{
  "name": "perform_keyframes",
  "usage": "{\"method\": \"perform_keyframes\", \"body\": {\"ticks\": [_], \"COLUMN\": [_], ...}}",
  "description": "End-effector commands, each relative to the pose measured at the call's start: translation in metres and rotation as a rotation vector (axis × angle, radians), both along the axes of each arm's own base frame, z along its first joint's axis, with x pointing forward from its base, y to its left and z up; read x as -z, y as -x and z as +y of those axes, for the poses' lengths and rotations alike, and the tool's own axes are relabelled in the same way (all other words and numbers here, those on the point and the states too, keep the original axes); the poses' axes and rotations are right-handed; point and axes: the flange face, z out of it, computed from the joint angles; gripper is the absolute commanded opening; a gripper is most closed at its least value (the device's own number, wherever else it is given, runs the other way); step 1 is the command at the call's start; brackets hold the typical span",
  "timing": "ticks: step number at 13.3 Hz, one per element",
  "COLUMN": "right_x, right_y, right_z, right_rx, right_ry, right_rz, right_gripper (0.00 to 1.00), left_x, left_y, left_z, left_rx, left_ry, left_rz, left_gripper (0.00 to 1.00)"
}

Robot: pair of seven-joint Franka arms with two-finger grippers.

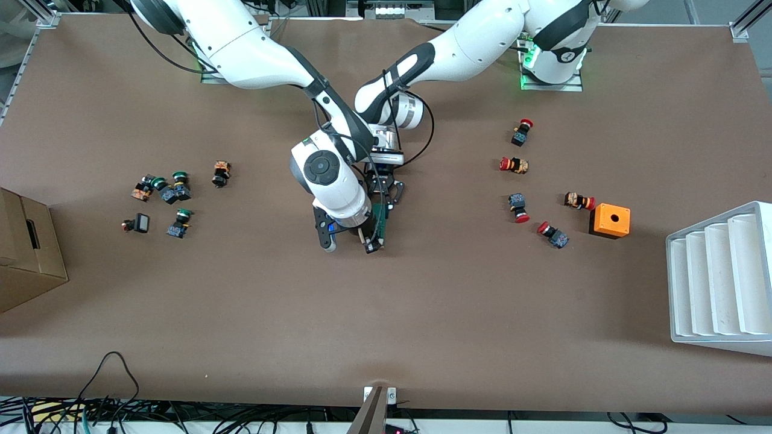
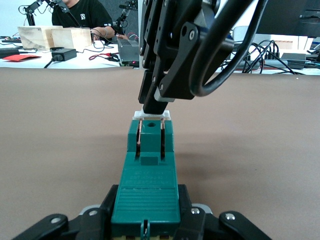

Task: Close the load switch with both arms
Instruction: 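Lift the right gripper away from the closed switch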

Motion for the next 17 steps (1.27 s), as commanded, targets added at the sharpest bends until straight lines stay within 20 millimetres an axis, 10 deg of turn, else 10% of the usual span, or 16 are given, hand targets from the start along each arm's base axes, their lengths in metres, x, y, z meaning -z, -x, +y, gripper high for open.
{"method": "perform_keyframes", "body": {"ticks": [1,4,6,8,9,10,17], "right_x": [0.017,-0.005,-0.036,-0.074,-0.094,-0.110,-0.230], "right_y": [0.000,-0.008,-0.019,-0.032,-0.037,-0.042,-0.030], "right_z": [0.002,-0.002,-0.018,-0.043,-0.058,-0.075,-0.220], "right_rx": [-0.012,-0.005,0.005,-0.025,-0.056,-0.101,-0.527], "right_ry": [0.012,0.005,0.015,0.030,0.042,0.061,0.168], "right_rz": [0.009,-0.002,0.010,0.013,0.015,0.030,0.099], "right_gripper": [0.25,0.38,0.81,0.96,0.99,0.99,0.99], "left_x": [0.005,0.005,0.005,0.005,0.004,0.002,-0.056], "left_y": [-0.014,-0.014,-0.014,-0.014,-0.014,-0.016,-0.008], "left_z": [-0.003,-0.003,-0.003,-0.003,-0.003,-0.003,-0.024], "left_rx": [0.006,0.006,0.006,0.006,0.006,0.004,-0.053], "left_ry": [0.016,0.016,0.016,0.016,0.015,0.017,0.047], "left_rz": [-0.009,-0.009,-0.009,-0.009,-0.010,-0.014,0.044], "left_gripper": [0.41,0.41,0.41,0.41,0.60,1.00,1.00]}}
